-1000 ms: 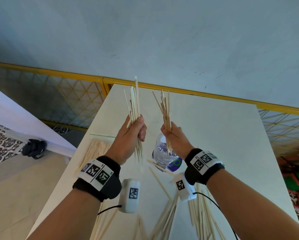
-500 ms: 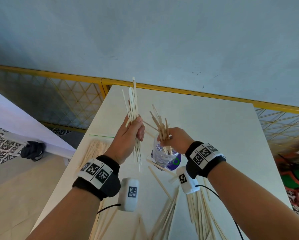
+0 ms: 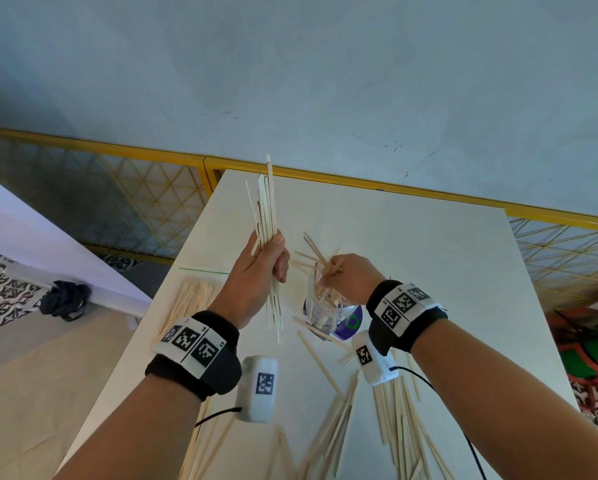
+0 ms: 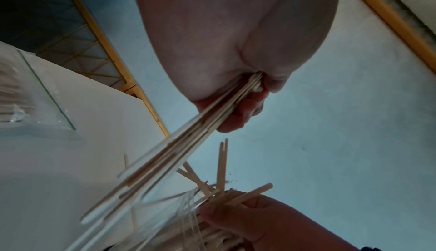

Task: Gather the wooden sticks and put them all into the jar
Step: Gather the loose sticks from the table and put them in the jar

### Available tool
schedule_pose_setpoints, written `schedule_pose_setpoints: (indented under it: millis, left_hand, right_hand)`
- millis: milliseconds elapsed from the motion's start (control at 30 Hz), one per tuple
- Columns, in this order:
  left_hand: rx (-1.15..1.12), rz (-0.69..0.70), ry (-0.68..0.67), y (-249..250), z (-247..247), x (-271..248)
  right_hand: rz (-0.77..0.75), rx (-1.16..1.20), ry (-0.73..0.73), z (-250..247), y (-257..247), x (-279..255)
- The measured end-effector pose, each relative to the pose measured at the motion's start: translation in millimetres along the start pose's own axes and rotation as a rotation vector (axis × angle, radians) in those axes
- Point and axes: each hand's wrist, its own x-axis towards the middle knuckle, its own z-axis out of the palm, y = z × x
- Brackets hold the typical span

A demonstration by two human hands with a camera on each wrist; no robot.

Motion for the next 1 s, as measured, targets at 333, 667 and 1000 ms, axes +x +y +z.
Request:
schedule_pose_setpoints:
  millis: [333, 667, 1000]
  left_hand:
    - [0.015, 0.01, -0.029, -1, 0, 0]
    - [0.0, -0.004, -0.017, -2, -10, 0]
    - [-0.086, -0.09, -0.128, 2, 13, -19]
  right_hand:
    - [0.034, -0.312, -0.207, 7, -14, -5]
    - [0.013, -0.265, -0.057, -1, -16, -4]
    - [-0.165, 0.061, 0.265, -45, -26, -34]
